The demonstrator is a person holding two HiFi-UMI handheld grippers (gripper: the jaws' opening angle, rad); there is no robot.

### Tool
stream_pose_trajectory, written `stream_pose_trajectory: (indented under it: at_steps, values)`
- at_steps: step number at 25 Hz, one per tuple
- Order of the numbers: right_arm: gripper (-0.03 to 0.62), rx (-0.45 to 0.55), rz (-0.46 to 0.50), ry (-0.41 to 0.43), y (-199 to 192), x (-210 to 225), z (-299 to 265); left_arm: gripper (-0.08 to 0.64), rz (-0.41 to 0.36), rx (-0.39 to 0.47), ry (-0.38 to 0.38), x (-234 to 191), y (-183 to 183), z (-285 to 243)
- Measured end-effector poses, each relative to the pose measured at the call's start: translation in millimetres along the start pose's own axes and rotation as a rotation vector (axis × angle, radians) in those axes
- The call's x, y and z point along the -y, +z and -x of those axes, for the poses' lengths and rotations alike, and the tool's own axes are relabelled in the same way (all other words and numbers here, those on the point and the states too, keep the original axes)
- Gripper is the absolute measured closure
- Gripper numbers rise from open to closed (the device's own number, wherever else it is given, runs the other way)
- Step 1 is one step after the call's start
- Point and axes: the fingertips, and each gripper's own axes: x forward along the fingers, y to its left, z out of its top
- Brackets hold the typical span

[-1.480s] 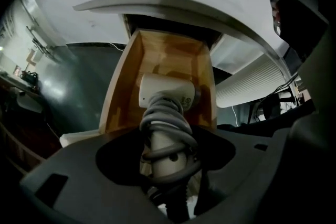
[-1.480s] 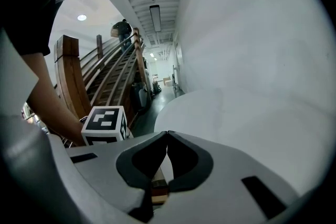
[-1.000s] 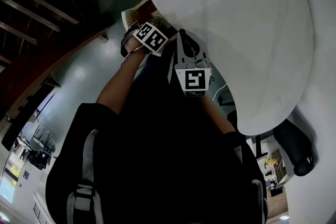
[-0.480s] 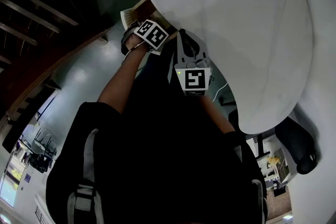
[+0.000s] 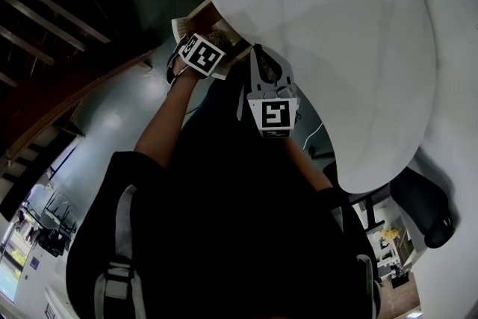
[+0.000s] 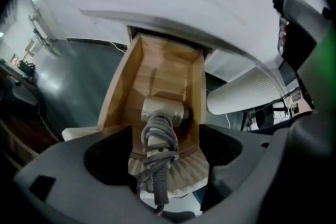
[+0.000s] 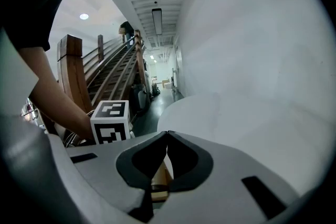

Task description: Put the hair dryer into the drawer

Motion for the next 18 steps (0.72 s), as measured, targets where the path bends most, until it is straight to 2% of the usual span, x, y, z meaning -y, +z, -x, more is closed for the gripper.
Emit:
stream_pose_trajectory:
  at_steps: [2, 6, 7, 9, 10, 15, 18]
  values:
    - [0.571, 0.011, 0.001, -0.007, 3, -1, 5, 0.17, 0.013, 0.084, 0.011, -1, 10, 13]
    - [0.571, 0.034, 0.046, -0.002, 13, -2, 18, 0.177, 0.055, 0.188, 0.043, 2, 14, 41]
    - [0.571, 0.039, 0.056, -0.001, 16, -3, 21, 0.204, 0.06, 0.22, 0.057, 1, 16, 50]
    - [0.569, 0.048, 0.072, 0.0, 21, -5, 26, 0.332, 0.063, 0.281, 0.098, 0, 20, 67]
    - [0.569, 0.05, 0.079, -0.001, 24, -6, 30, 0.373, 0.062, 0.304, 0.117, 2, 21, 74]
    - [0.57, 0.084, 0.134, -0.01, 39, -2, 48, 0.52, 0.079, 0.428, 0.161, 13, 29, 109]
    - [0.571, 0.113, 0.155, -0.021, 50, -1, 60, 0.551, 0.105, 0.554, 0.166, 21, 38, 138]
